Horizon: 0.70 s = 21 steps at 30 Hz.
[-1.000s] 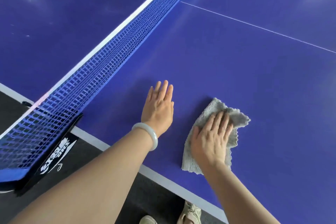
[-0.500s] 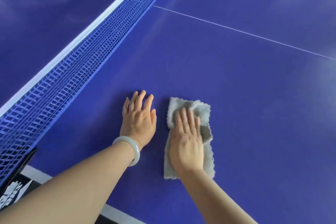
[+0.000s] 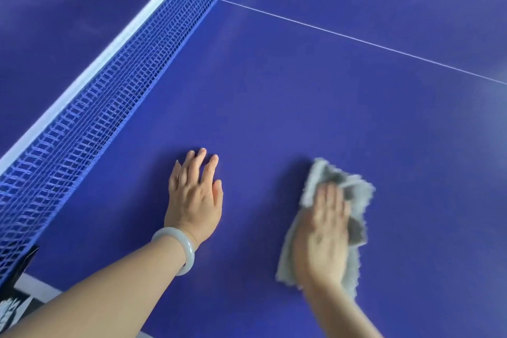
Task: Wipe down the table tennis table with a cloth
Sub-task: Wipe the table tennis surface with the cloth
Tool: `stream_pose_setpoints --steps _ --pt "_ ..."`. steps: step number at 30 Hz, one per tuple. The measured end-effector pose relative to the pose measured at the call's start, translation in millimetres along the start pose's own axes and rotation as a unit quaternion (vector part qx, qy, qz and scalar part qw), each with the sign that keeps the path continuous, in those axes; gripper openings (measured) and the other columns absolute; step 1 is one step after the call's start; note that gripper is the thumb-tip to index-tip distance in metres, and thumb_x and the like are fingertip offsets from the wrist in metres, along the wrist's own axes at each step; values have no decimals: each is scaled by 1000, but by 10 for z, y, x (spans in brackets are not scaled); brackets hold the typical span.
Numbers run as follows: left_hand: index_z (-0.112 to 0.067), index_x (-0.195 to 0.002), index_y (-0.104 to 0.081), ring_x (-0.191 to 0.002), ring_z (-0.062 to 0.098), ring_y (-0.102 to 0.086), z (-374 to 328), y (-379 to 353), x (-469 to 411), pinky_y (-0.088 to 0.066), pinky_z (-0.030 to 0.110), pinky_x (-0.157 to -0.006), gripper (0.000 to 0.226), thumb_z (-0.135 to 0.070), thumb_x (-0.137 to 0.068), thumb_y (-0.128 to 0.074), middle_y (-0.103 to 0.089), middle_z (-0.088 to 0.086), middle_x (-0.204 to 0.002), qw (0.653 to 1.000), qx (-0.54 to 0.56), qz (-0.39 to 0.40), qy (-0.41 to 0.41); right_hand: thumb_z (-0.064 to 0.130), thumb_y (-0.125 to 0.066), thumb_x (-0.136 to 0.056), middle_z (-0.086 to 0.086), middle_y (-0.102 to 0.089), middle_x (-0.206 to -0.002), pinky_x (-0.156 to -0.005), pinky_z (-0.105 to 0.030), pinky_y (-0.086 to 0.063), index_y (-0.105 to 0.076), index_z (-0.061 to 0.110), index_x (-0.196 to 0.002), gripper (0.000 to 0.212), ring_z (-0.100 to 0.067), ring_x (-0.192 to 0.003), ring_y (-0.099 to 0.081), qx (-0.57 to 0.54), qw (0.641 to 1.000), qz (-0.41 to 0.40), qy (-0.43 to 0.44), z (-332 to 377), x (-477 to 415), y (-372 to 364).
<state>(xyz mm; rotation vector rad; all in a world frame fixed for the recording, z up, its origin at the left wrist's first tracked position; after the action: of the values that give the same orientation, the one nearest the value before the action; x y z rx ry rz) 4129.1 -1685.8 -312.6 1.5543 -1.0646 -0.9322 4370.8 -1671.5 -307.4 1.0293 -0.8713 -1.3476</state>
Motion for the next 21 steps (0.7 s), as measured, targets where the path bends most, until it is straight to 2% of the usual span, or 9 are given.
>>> stream_pose_setpoints --steps 2,5,7,9,11,13,15,17,21 --pt "-15 -144 -43 -145 30 -27 -2 -5 2 -22 53 -118 47 -24 -97 -47 -34 8 -154 1000 3 6 3 9 -25 -92 -14 -26 -160 -120 -41 -12 -29 1 -153 61 -27 -152 -17 -7 993 52 105 392 130 -141" --pt "-15 -143 -44 -145 30 -27 -11 -3 -7 -22 53 -118 47 -22 -97 -48 -33 7 -154 1000 3 9 1 12 -25 -101 -7 -13 -164 -124 -37 -1 -20 6 -156 56 -20 -153 -6 -23 969 111 221 510 -329 -184" --pt "-16 -144 -44 -146 29 -26 -13 2 -4 -21 51 -119 47 -22 -98 -48 -33 6 -155 1000 0 12 5 9 -33 -103 -9 -19 -163 -125 -41 -7 -26 4 -155 52 -22 -153 -12 -16 953 128 273 377 -742 -160" --pt "-17 -145 -42 -146 29 -26 -8 9 3 -21 51 -119 48 -24 -98 -46 -32 6 -155 1000 -3 13 10 5 -35 -103 -12 -25 -162 -125 -41 -9 -30 3 -153 50 -24 -152 -17 -15 975 94 203 44 -1170 -79" --pt "-18 -146 -41 -146 28 -26 -12 10 0 -21 50 -119 49 -26 -98 -44 -32 6 -156 1000 -11 13 10 11 -28 -106 -8 -15 -165 -125 -36 -1 -22 5 -156 51 -18 -154 -8 3 996 66 53 -397 -1431 19" --pt "-19 -146 -40 -146 27 -25 -13 -1 -3 -21 50 -120 48 -27 -99 -40 -31 6 -156 1000 -18 11 9 11 -22 -105 -9 -13 -166 -125 -38 0 -19 3 -156 52 -19 -154 -6 -1 997 34 -64 -622 -1378 89" --pt "-18 -146 -39 -146 28 -26 -7 -1 4 -22 51 -119 47 -27 -100 -36 -31 7 -156 1000 -26 7 7 9 -15 -98 -16 -21 -162 -124 -44 -6 -24 -2 -153 57 -28 -153 -15 7 997 -11 -78 -365 -1024 68" --pt "-16 -145 -41 -145 30 -27 -10 11 0 -24 53 -117 47 -25 -99 -37 -32 8 -155 999 -32 6 6 9 -16 -90 -18 -28 -159 -123 -45 -10 -31 -3 -151 64 -32 -151 -21 -7 1000 2 17 193 -637 -73" --pt "-11 -133 -52 -142 32 -35 -59 56 -13 -29 53 -115 46 -28 -97 -30 -41 12 -150 999 -48 3 1 18 -19 -102 1 -12 -165 -125 -38 2 -20 13 -158 56 -15 -153 1 -60 952 130 271 1188 -521 -413"
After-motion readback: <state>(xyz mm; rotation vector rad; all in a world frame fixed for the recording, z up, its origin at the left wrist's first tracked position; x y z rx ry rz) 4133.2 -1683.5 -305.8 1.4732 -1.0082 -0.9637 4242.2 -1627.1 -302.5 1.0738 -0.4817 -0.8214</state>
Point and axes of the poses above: each hand's wrist, its own x-axis away from the middle knuckle, its own y-axis out of the back of the hand, z = x × y, the point moved 4 cm from there along -x, towards the middle knuckle
